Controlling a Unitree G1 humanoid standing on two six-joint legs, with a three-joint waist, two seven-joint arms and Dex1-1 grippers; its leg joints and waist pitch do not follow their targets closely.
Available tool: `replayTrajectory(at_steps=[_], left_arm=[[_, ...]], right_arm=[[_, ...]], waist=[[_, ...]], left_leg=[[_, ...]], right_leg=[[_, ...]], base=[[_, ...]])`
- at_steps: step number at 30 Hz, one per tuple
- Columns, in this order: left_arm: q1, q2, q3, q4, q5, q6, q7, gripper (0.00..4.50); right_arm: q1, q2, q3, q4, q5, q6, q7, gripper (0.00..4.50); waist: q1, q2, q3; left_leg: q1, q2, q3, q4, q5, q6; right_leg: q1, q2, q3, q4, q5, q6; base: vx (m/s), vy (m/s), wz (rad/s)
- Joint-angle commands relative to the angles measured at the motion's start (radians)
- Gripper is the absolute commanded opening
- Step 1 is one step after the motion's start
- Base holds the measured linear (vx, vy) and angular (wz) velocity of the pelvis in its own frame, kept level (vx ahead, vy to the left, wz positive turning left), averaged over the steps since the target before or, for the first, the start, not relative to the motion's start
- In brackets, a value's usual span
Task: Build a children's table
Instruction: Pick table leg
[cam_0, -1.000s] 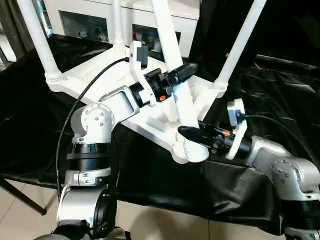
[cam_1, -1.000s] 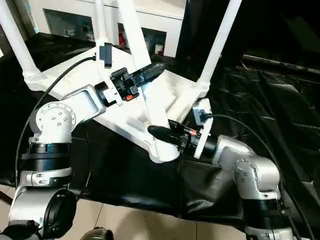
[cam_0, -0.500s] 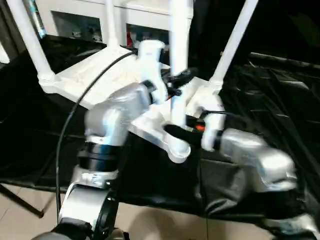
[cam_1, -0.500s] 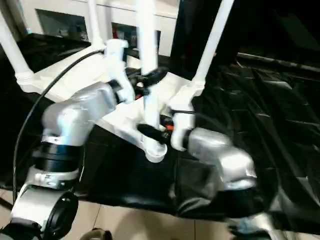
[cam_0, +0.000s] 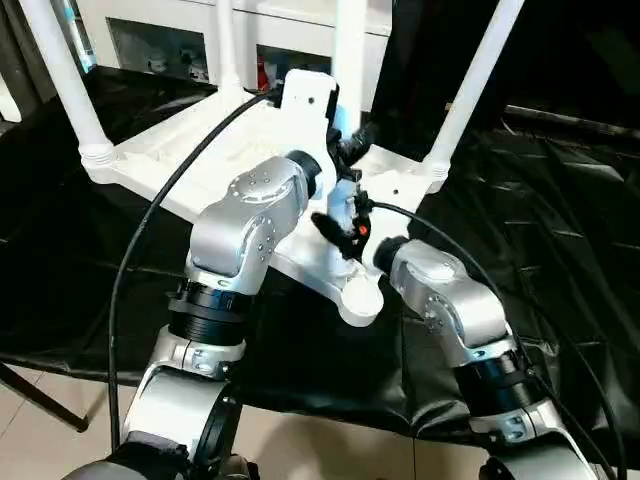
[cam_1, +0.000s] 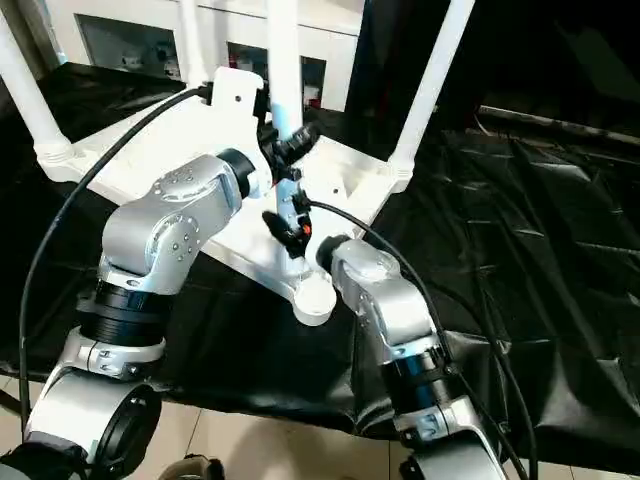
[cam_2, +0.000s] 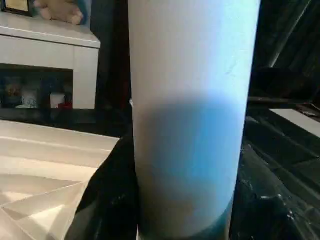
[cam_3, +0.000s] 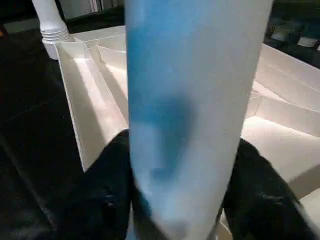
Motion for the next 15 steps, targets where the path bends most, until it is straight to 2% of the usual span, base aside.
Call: replayTrajectory(at_steps=[1,6,8,9,10,11,12,14,15], left_arm=[[-0.015,0.004,0.009,0.011,0.025,-0.001,0.017,1.80],[-0.014,0.005,0.011,0.017,0.028,-0.009,0.016,1.80],[-0.014,0.006,0.011,0.017,0.027,-0.010,0.013,2.50],[-0.015,0.026,0.069,0.042,-0.070,-0.021,-0.101,2.50],[-0.015,0.026,0.069,0.042,-0.070,-0.021,-0.101,2.53],[-0.016,0.033,0.097,0.053,-0.116,-0.021,-0.151,2.56],[-0.011,0.040,0.125,0.059,-0.170,-0.018,-0.213,2.63],[0.018,0.092,0.167,0.062,-0.302,0.007,-0.445,2.69],[0.027,0.108,0.184,0.059,-0.355,0.047,-0.510,2.69]], right_arm=[[-0.006,-0.014,-0.028,0.007,-0.021,-0.028,-0.013,1.95],[-0.003,-0.010,-0.030,0.008,-0.013,-0.066,0.011,1.88],[-0.003,-0.010,-0.031,0.009,-0.010,-0.073,0.019,1.88],[0.018,-0.043,-0.042,-0.062,0.088,-0.065,0.174,1.88],[0.018,-0.043,-0.042,-0.062,0.088,-0.065,0.174,1.88],[0.028,-0.060,-0.045,-0.092,0.127,-0.058,0.238,1.88],[0.035,-0.079,-0.049,-0.109,0.150,-0.057,0.281,1.88],[0.055,-0.140,-0.067,-0.153,0.227,-0.046,0.421,1.88],[0.060,-0.161,-0.074,-0.169,0.254,-0.030,0.462,1.88]], waist=[[-0.004,0.001,-0.078],[-0.005,0.002,-0.077],[-0.005,0.002,-0.077],[-0.002,-0.001,-0.077],[-0.002,-0.001,-0.077],[0.003,0.000,-0.077],[0.003,0.001,-0.078],[0.007,-0.002,-0.078],[0.009,0.000,-0.077]], left_leg=[[0.043,0.046,-0.034,-0.068,-0.173,-0.075],[0.043,0.047,-0.035,-0.068,-0.182,-0.076],[0.043,0.047,-0.034,-0.068,-0.180,-0.073],[0.043,0.042,-0.033,-0.066,-0.184,-0.061],[0.043,0.042,-0.033,-0.066,-0.184,-0.061],[0.042,0.043,-0.033,-0.065,-0.177,-0.046],[0.042,0.046,-0.034,-0.064,-0.167,-0.045],[0.042,0.044,-0.031,-0.063,-0.151,-0.028],[0.044,0.044,-0.030,-0.063,-0.149,-0.024]], right_leg=[[0.026,-0.048,0.036,-0.067,-0.042,-0.138],[0.025,-0.048,0.035,-0.068,-0.054,-0.140],[0.026,-0.047,0.035,-0.067,-0.049,-0.141],[0.029,-0.048,0.035,-0.069,-0.055,-0.144],[0.029,-0.048,0.035,-0.069,-0.055,-0.144],[0.033,-0.049,0.036,-0.068,-0.039,-0.151],[0.032,-0.050,0.036,-0.065,-0.024,-0.157],[0.032,-0.051,0.034,-0.063,-0.022,-0.190],[0.032,-0.050,0.033,-0.061,-0.027,-0.203]], base=[[0.000,0.000,0.00],[0.000,0.000,0.00],[0.000,0.000,0.00],[0.000,0.000,0.00],[0.000,0.000,0.00],[0.000,0.000,0.00],[0.000,0.000,0.00],[0.000,0.000,0.00],[0.000,0.000,0.00]])
